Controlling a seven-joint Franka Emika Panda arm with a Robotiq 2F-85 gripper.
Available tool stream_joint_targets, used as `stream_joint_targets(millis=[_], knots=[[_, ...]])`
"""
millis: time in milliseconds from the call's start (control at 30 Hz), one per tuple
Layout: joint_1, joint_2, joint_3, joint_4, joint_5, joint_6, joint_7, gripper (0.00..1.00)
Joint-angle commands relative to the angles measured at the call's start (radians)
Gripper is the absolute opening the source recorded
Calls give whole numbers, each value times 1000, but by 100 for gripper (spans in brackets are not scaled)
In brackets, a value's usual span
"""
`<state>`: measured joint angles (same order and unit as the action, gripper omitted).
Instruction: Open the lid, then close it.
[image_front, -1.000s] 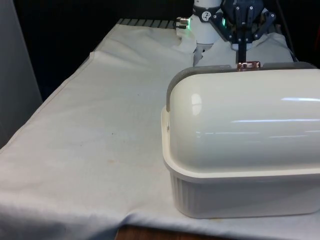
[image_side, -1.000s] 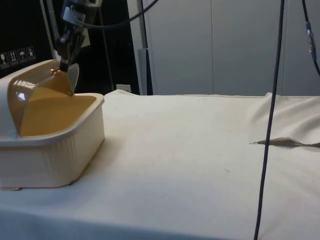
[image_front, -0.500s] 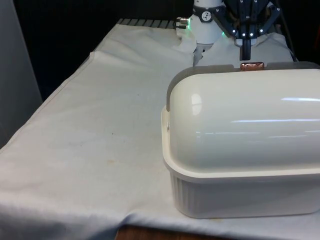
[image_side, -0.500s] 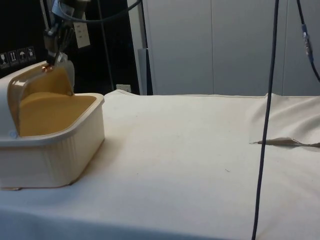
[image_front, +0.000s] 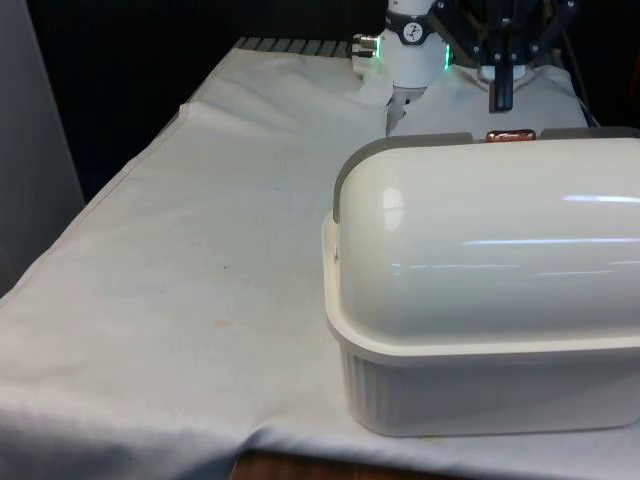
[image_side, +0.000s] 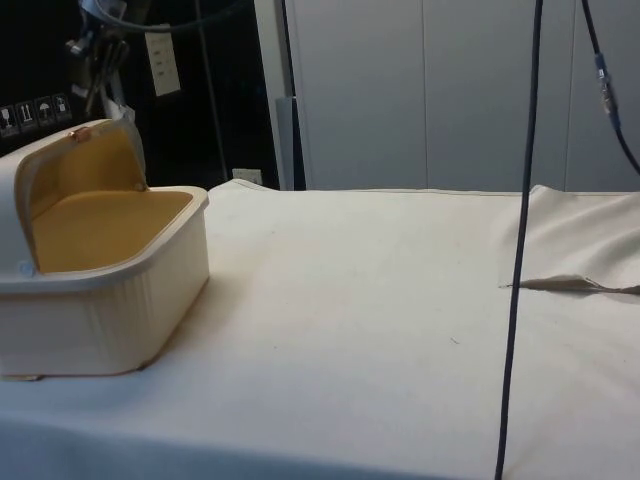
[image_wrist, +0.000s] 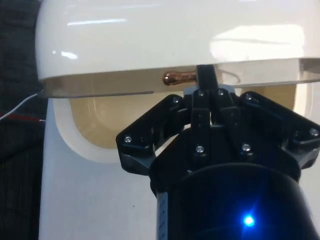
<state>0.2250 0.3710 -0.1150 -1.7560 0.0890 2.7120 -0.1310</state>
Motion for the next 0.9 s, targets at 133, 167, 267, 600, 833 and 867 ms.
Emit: stream_joint_targets(millis=[133, 167, 267, 600, 833, 867], knots=[[2, -14, -6, 26, -6, -21, 6, 0], [2, -17, -6, 30, -6, -25, 6, 0], [2, -23, -6, 36, -6, -33, 5, 0], [3, -53, -7, 70, -11, -84, 3, 0], [4, -90, -3, 82, -23, -137, -3, 0], [1, -86, 0, 81, -15, -124, -7, 0]])
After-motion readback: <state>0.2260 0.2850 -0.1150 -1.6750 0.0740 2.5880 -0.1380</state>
